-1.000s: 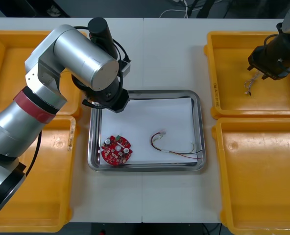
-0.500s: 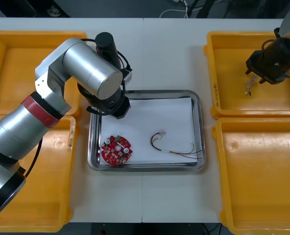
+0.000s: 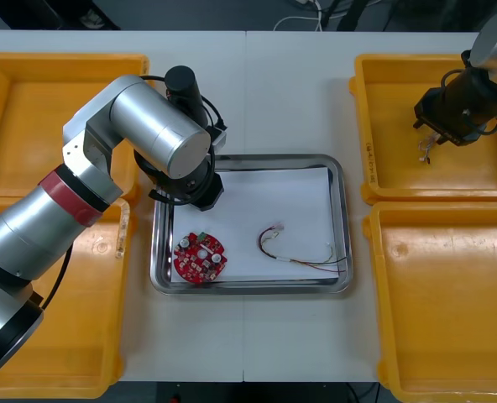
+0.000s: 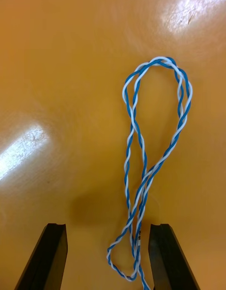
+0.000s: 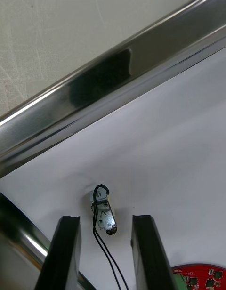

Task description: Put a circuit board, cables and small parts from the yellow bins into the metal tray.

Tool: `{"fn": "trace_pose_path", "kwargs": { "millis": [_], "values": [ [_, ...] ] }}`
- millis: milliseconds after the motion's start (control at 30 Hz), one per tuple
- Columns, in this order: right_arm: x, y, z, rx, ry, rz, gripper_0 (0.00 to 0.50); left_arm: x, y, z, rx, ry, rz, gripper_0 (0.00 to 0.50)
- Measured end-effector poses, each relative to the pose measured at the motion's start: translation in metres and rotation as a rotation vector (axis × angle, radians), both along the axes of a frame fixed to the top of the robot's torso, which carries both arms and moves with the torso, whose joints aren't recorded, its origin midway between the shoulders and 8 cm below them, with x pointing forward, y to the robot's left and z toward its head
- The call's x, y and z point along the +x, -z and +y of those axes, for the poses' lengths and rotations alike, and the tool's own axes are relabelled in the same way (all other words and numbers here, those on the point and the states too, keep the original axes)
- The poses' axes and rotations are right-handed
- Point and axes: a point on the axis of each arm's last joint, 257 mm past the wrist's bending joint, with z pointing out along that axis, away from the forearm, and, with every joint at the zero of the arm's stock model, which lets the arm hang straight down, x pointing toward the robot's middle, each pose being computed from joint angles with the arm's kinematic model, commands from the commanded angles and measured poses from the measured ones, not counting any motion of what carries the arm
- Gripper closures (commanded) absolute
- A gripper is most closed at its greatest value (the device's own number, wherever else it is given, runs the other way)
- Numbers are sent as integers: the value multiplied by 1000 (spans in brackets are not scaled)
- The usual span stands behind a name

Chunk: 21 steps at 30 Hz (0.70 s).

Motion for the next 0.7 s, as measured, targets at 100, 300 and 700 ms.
{"fn": "trace_pose_path", "kwargs": {
  "millis": [100, 300, 700],
  "values": [
    [-1, 3, 0, 0, 1, 4, 0, 0, 0, 0, 0, 0, 0, 0],
    [-5, 11, -3, 2, 5, 17, 0, 0, 0, 0, 0, 0, 0, 0],
    [-7, 18, 2, 37, 9, 18, 0, -11, -6, 4, 32, 4, 23, 0]
  ]
}}
